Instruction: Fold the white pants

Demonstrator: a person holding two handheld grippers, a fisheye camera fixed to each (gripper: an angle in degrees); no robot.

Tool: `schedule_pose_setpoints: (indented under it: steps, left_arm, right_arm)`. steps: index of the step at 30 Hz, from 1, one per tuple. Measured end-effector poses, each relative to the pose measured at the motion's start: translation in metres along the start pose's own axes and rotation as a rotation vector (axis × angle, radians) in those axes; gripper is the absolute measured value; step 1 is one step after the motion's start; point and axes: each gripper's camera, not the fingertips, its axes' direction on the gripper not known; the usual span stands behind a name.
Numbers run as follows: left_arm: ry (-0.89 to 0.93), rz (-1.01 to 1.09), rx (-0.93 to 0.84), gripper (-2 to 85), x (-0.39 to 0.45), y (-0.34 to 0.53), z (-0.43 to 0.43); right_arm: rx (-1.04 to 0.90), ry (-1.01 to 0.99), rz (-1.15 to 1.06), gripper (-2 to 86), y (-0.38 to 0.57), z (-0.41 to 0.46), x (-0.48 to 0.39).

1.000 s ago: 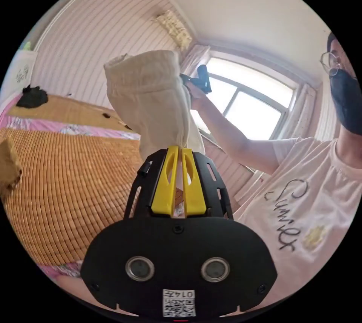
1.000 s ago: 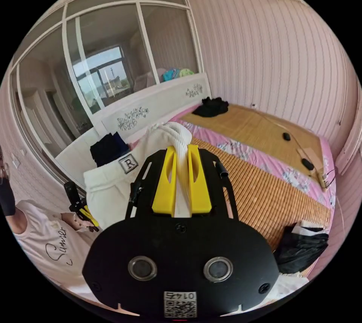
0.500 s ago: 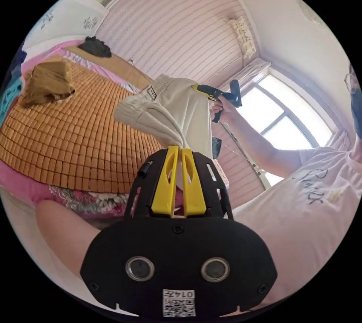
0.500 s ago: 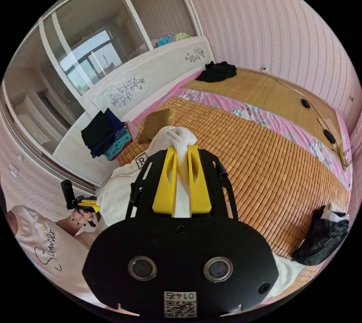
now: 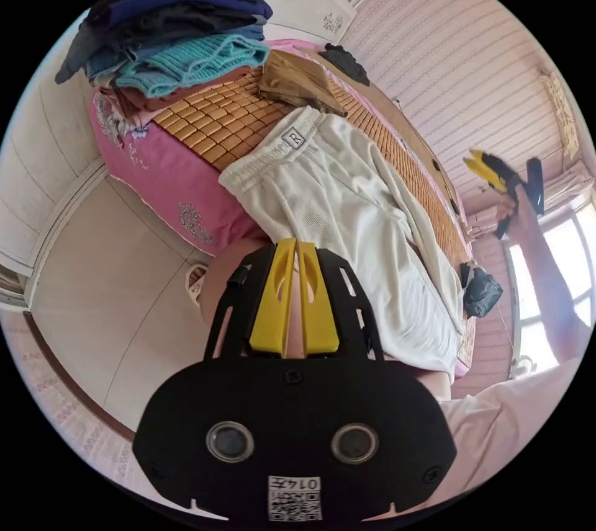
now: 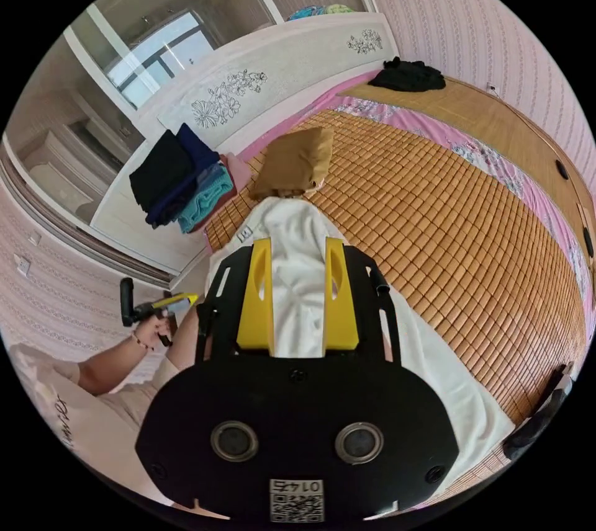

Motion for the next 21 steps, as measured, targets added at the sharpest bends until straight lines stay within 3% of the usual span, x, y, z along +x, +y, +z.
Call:
schedule_pose_setpoints:
  steps: [4, 7, 9, 12, 21]
  left_arm:
    - [0.074, 0.024, 0.046, -0.8, 0.013, -0.011, -0.011]
    - [0.063, 0.134, 0.029, -0.4, 0.040, -0.024, -0.006]
    - [0.065, 0.214, 0.015, 1.2, 0.066, -0.033, 0.007]
    - [0.129, 0.323, 0.011, 4.7, 0.107, -0.040, 0.030]
    - [0.160, 0.846, -0.164, 7.6, 0.277, -0.022, 0.123]
  right_arm:
    - [-0.120, 0.191, 0.086, 12.2, 0.125, -0.009, 0.040]
    - [-0.159, 0.255, 0.349, 12.4, 0.233, -0.033, 0.083]
    - [-0.101, 0.277, 0.614, 13.2, 0.311, -0.062, 0.111]
    - [0.016, 0.366, 0.836, 13.9, 0.380, -0.096, 0.126]
    - [0.265, 0.403, 1.161, 14.8, 0.462, -0.125, 0.171]
